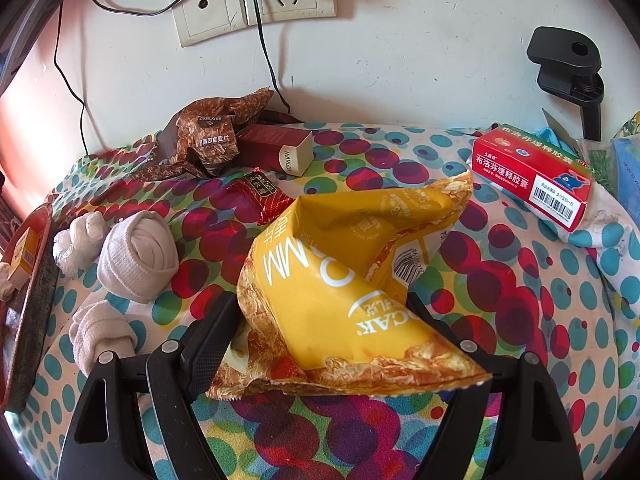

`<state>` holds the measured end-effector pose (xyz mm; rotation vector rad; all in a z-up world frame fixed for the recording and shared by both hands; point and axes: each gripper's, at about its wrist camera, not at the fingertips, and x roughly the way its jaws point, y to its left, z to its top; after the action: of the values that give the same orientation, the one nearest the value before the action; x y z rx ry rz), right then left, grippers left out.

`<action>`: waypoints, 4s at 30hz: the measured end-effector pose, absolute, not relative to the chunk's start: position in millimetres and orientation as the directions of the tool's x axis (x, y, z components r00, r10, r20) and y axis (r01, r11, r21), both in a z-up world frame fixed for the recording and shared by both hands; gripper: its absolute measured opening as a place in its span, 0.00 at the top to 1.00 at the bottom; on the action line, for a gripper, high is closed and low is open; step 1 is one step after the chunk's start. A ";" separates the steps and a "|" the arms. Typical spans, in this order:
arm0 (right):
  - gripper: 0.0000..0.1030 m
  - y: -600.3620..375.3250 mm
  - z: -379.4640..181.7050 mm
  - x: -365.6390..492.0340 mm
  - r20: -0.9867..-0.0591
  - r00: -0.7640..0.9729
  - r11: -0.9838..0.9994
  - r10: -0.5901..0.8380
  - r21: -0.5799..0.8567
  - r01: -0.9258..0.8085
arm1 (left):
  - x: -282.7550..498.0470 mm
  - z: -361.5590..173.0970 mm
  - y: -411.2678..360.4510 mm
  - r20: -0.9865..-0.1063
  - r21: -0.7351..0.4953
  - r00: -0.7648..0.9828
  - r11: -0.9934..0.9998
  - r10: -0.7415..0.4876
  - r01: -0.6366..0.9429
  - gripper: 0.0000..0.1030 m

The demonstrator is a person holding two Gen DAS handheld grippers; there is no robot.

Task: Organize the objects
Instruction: 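Carry the second box into the red tray and open the left tool, then carry the yellow chip bag into the red tray and open the right tool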

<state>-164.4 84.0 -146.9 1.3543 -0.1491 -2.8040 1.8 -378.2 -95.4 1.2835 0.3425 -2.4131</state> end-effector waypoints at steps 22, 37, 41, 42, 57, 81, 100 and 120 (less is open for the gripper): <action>0.21 76.8 -147.5 -168.5 -0.785 -0.618 -0.997 -0.046 0.077 -0.025 | 10.9 -85.9 -394.4 -0.814 -0.136 -0.539 -0.831 -0.216 0.539 0.46; 0.23 76.1 -145.4 -169.6 -0.787 -0.617 -0.997 -0.018 0.056 -0.043 | 20.1 -26.0 -347.3 -0.664 -0.209 -0.720 -0.874 -0.203 0.440 0.36; 0.23 81.1 -144.5 -167.7 -0.786 -0.618 -0.996 0.017 0.044 -0.084 | 10.4 -26.9 -310.4 -0.666 -0.190 -0.733 -0.919 -0.138 0.346 0.35; 0.24 84.5 -144.8 -166.6 -0.786 -0.619 -0.995 0.016 0.049 -0.088 | 8.2 -29.2 -302.4 -0.669 -0.203 -0.734 -0.923 -0.113 0.327 0.35; 0.26 97.1 -132.5 -151.3 -0.758 -0.645 -0.974 0.097 0.062 -0.218 | -0.8 -60.6 -301.5 -0.723 -0.186 -0.684 -0.927 -0.095 0.325 0.35; 0.26 -128.2 -45.9 -89.4 -0.715 -0.587 -0.870 -0.378 0.058 0.490 | 11.2 -56.2 -362.5 -0.724 -0.206 -0.683 -0.916 -0.093 0.343 0.35; 0.26 -142.6 -72.2 -101.5 -0.773 -0.431 -0.768 -0.467 0.112 0.631 | 22.1 -55.3 -395.6 -0.698 -0.262 -0.706 -0.874 -0.122 0.410 0.35; 0.10 -111.7 -82.3 -100.2 -0.792 -0.422 -0.773 -0.441 0.096 0.627 | 15.6 -60.7 -381.4 -0.710 -0.221 -0.693 -0.895 -0.126 0.389 0.35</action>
<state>-100.2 -111.7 -82.3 1.1375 0.2832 -2.1990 15.6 -381.4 -60.7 1.0530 0.5192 -2.6029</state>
